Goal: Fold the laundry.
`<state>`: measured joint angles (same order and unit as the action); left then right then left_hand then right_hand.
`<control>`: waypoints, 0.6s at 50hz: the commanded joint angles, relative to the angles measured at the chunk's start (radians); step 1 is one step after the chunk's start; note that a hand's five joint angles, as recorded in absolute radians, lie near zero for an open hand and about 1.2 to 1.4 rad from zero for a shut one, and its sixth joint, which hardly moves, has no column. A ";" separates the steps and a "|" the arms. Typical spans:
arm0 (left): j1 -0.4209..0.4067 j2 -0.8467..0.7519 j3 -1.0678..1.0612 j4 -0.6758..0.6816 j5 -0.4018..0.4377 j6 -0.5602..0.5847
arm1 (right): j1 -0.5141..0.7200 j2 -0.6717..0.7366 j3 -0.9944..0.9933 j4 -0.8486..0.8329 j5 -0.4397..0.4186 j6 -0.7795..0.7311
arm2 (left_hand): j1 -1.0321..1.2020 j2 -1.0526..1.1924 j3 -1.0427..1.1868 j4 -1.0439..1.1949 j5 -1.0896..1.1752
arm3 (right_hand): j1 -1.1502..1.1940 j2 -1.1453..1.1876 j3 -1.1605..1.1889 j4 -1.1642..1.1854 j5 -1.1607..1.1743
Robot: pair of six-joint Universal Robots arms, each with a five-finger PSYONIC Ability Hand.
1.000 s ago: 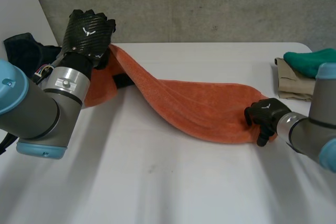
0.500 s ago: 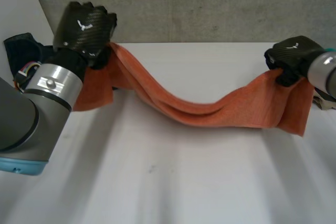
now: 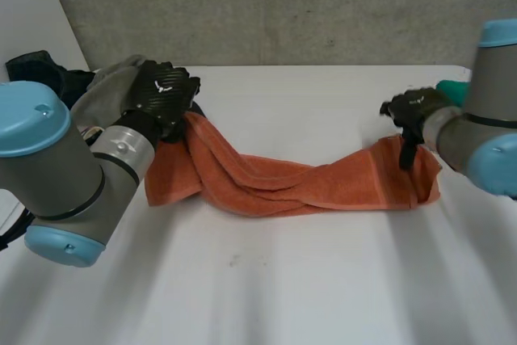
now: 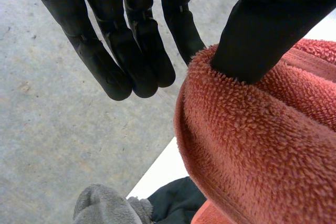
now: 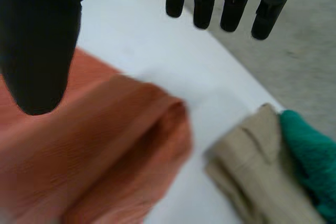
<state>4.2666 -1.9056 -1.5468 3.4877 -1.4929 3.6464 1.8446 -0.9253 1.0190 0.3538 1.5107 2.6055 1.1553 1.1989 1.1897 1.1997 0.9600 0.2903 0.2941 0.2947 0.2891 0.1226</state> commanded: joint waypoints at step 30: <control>0.013 0.023 -0.021 0.004 0.013 -0.011 | -0.056 0.088 0.300 -0.389 -0.181 -0.050 | 0.241 0.197 0.207 0.197 0.262 | 0.779 0.775 0.775 0.781 0.772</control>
<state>4.2769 -1.8874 -1.5658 3.4913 -1.4805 3.6356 1.7920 -0.8518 1.3468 -0.0181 1.3278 2.5574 1.1553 1.1989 1.1897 1.1998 0.9600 0.7937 0.8249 0.8273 0.8284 0.6389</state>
